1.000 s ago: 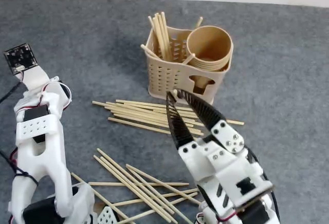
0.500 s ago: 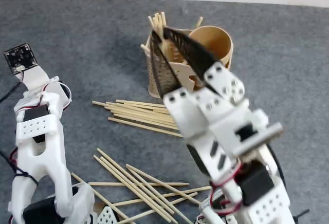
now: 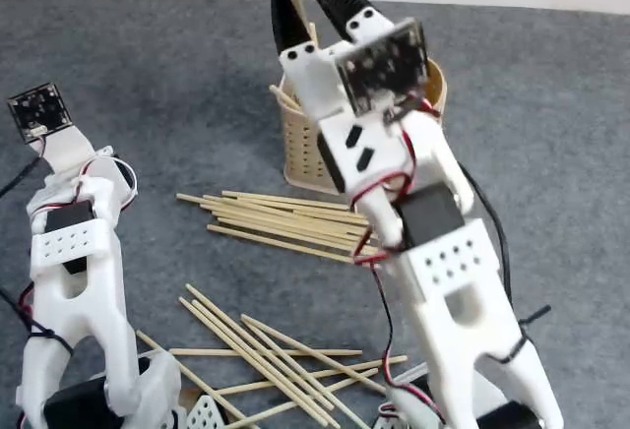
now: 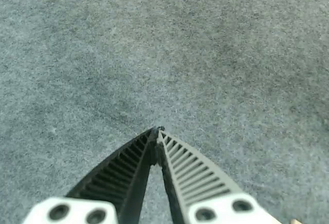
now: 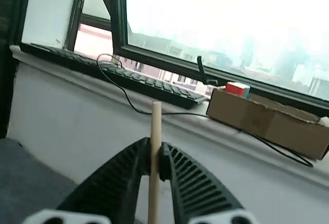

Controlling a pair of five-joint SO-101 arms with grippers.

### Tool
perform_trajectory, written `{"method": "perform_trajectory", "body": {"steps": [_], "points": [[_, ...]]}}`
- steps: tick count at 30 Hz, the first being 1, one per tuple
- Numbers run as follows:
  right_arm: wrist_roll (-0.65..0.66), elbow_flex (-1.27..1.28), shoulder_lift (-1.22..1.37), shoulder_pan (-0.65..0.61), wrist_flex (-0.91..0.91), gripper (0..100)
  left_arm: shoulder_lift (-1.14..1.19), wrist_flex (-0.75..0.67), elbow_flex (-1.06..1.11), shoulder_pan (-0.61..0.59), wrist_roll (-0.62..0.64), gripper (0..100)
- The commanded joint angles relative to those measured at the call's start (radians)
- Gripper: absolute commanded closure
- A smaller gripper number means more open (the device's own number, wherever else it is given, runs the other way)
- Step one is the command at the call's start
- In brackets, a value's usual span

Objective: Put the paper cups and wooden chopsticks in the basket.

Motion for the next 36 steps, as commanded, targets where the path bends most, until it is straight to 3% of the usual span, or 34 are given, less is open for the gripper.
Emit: {"method": "perform_trajectory", "body": {"steps": [1,10,14,19,24,36], "points": [[-0.014,-0.058,0.016,0.045,-0.027,99.2,-0.027,-0.018,-0.005,-0.007,0.003,99],[-0.015,-0.013,0.027,0.05,-0.019,94.8,-0.027,-0.018,-0.005,-0.007,0.003,99],[-0.14,-0.001,-0.015,0.048,-0.002,91.1,-0.027,-0.018,-0.005,-0.007,0.003,99],[-0.238,-0.008,-0.093,0.045,0.216,89.2,-0.027,-0.018,-0.005,-0.007,0.003,99],[-0.239,0.025,-0.176,-0.007,0.369,89.2,-0.027,-0.018,-0.005,-0.007,0.003,99],[-0.239,0.302,-0.407,-0.242,0.768,89.2,-0.027,-0.018,-0.005,-0.008,0.003,99]]}}
